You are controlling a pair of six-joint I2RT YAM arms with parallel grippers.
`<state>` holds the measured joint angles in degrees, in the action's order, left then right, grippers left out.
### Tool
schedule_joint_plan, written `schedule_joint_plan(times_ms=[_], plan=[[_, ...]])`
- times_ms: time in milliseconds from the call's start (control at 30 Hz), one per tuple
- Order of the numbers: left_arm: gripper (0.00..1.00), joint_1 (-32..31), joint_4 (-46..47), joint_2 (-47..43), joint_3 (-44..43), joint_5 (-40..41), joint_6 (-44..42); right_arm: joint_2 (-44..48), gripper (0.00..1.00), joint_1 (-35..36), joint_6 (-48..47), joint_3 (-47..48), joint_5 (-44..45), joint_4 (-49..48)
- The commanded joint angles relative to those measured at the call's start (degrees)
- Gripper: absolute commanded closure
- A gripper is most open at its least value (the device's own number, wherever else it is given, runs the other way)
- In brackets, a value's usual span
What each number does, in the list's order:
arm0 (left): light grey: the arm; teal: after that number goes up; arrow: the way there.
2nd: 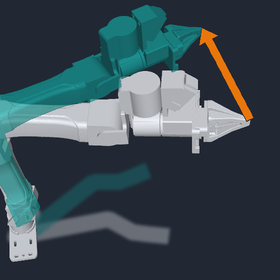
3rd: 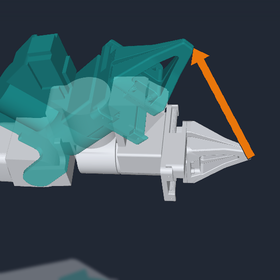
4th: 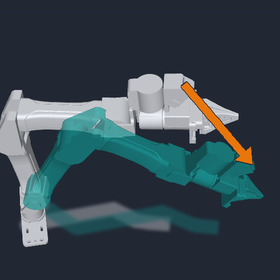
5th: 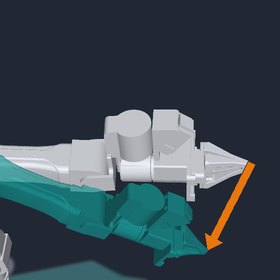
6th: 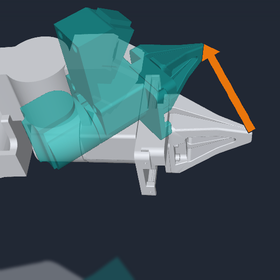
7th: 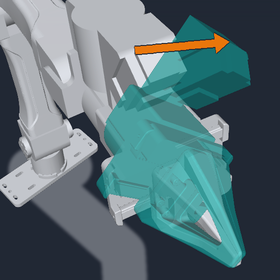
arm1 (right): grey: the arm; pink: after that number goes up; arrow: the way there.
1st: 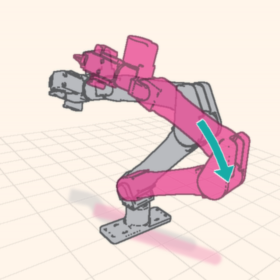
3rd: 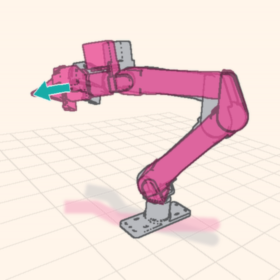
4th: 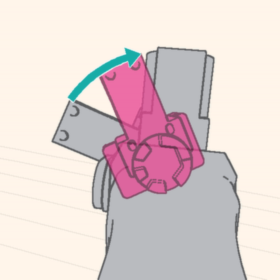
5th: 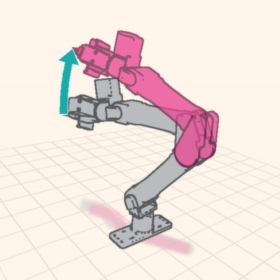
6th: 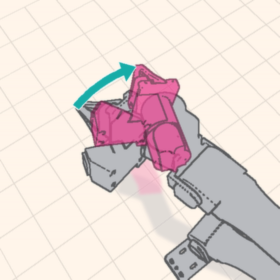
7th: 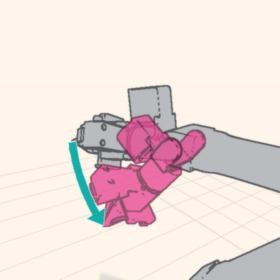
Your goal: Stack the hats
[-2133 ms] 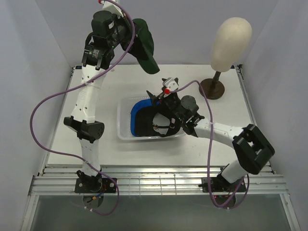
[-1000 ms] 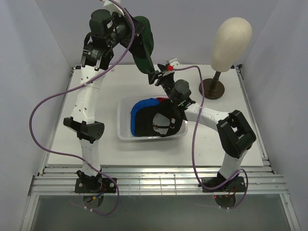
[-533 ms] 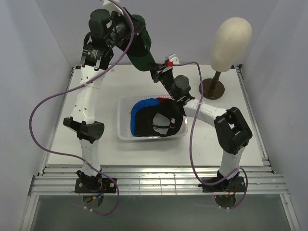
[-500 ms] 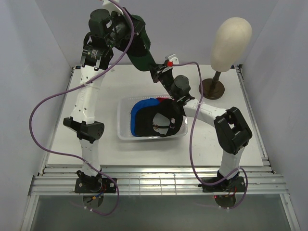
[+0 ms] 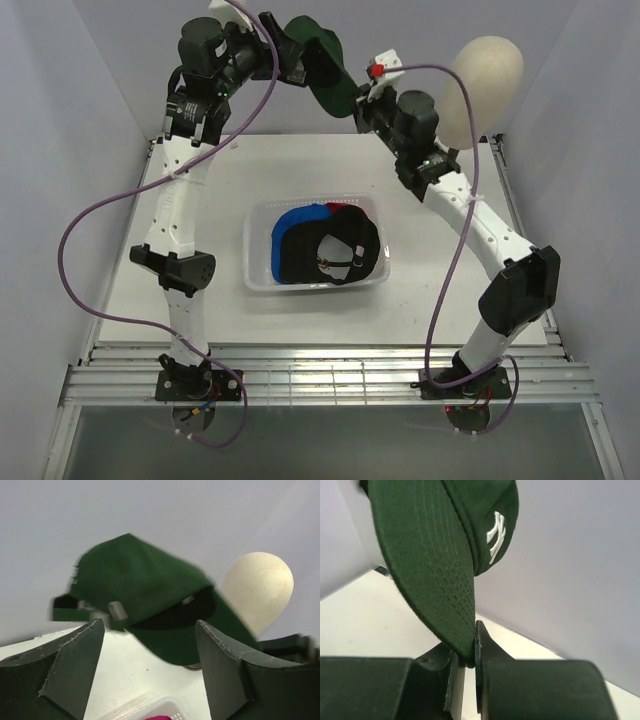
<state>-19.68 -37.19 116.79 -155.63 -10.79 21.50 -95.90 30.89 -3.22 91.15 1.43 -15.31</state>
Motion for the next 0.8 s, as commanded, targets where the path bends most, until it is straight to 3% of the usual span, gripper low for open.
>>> schedule_joint_plan(times_ms=[0, 100, 167, 333, 433, 467, 500, 533, 567, 600, 633, 667, 700, 767], plan=[[0.14, 0.3, -2.6, -2.8, -3.5, 2.3, -7.9, -0.3, 0.92, -2.0, -8.8, 15.2, 3.6, 35.0], [0.02, 0.5, -4.0, -3.1, -6.0, 5.8, -14.0, -1.7, 0.92, -2.2, -11.5, 24.8, 13.0, 43.8], [0.02, 0.5, -4.4, -3.3, -7.0, 7.3, -18.1, -2.2, 0.92, -2.2, -12.2, 29.2, 19.5, 47.6], [0.02, 0.8, -6.5, -4.0, -7.1, 7.1, -24.0, -1.7, 0.92, -2.0, -18.6, 36.4, 32.6, 46.0], [0.02, 2.3, -6.8, -3.9, -6.0, 5.9, -23.6, -1.3, 0.92, -1.3, -30.2, 35.3, 49.8, 31.9], [0.02, 2.6, -6.8, -3.8, -6.0, 4.8, -23.3, -0.8, 0.92, -1.2, -45.9, 32.7, 58.4, 23.5], [0.02, 3.2, -6.8, -3.7, -6.0, 4.0, -22.9, -0.4, 0.92, -1.3, -56.4, 29.6, 61.5, -0.5], [0.02, 3.5, -6.8, -3.6, -5.9, 3.1, -21.9, -0.7, 0.92, -1.3, -67.4, 25.7, 62.7, -13.1], [0.02, 3.8, -6.8, -3.2, -6.0, 1.4, -21.9, -1.8, 0.92, -1.3, -83.9, 26.8, 62.7, -22.6], [0.02, 4.0, -6.8, -3.1, -6.1, 0.7, -20.2, -3.7, 0.92, -1.7, -88.3, 30.2, 62.7, -28.8], [0.02, 4.1, -6.8, -2.9, -6.0, 0.0, -19.3, -7.9, 0.92, -2.3, -91.2, 38.2, 62.6, -28.9], [0.02, 4.1, -7.0, -2.6, -6.0, -1.2, -18.9, -9.3, 0.92, -2.9, -94.1, 39.1, 61.1, -29.9], [0.02, 4.3, -7.1, -2.4, -6.1, -1.8, -18.6, -9.0, 0.92, -4.5, -99.5, 36.1, 59.7, -32.4], [0.02, 4.5, -7.5, -2.3, -6.0, -2.5, -17.8, -8.0, 0.92, -6.7, -101.6, 30.2, 60.3, -33.8]])
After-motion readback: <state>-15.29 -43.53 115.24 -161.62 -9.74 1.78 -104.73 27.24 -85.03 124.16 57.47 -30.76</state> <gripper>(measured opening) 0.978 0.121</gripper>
